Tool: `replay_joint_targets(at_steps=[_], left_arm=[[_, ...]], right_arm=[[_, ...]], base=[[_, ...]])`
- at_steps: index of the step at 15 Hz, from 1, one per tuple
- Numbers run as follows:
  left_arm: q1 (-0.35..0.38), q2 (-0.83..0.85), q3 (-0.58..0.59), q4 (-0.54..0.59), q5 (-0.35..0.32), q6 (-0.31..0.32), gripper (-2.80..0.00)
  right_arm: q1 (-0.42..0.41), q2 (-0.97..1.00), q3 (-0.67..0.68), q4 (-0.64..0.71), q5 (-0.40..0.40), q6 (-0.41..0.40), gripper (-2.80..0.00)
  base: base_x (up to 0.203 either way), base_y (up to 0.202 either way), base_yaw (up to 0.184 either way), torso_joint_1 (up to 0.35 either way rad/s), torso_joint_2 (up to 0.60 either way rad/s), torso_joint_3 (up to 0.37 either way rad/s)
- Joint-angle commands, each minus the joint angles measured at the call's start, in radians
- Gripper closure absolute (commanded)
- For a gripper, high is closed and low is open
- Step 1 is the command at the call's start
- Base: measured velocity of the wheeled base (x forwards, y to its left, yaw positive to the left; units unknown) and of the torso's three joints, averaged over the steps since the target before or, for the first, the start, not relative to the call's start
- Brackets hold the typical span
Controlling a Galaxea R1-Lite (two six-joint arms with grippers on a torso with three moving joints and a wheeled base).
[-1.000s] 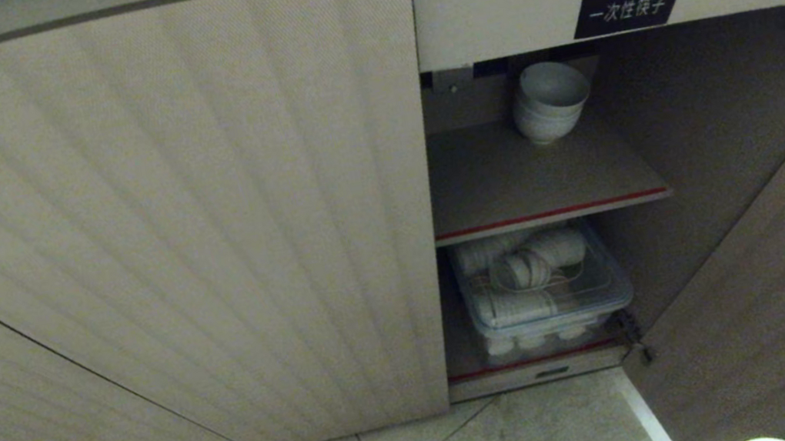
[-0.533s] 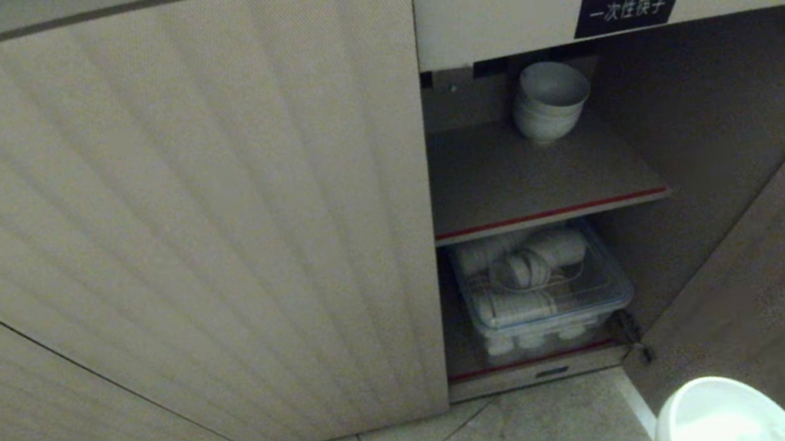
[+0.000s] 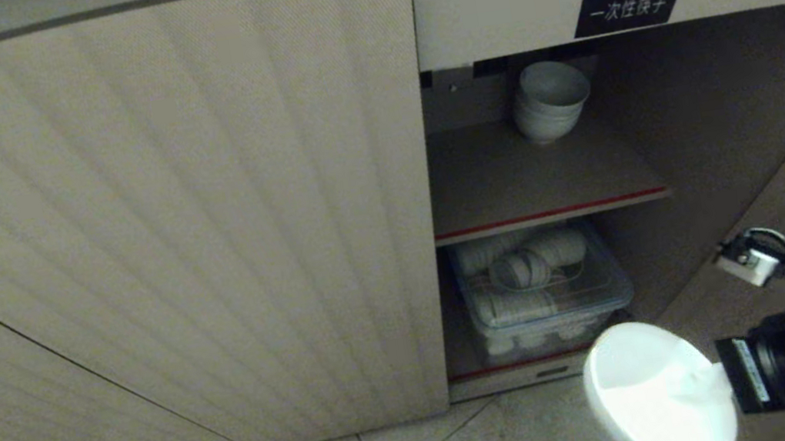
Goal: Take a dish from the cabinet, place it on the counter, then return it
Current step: Put it back into the cabinet
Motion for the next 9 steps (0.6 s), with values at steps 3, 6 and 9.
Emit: replay_joint_targets(at_steps=[3,6,9], left_arm=[[0.000,0.000,0.000,0.000,0.000,0.000,0.00],[0.000,0.000,0.000,0.000,0.000,0.000,0.00],[0.000,0.000,0.000,0.000,0.000,0.000,0.00]], right_arm=[[0.062,0.127,-0.088,-0.040,-0.099,0.131,0.00],[0.074,0.173,-0.154,-0.037,-0.167,0.216,0.00],[0.097,0.195,-0.185,-0.040,-0.188,0.300,0.00]], base=[[0.000,0.000,0.000,0.000,0.00,0.000],[0.000,0.000,0.000,0.000,0.00,0.000],[0.000,0.000,0.000,0.000,0.00,0.000]])
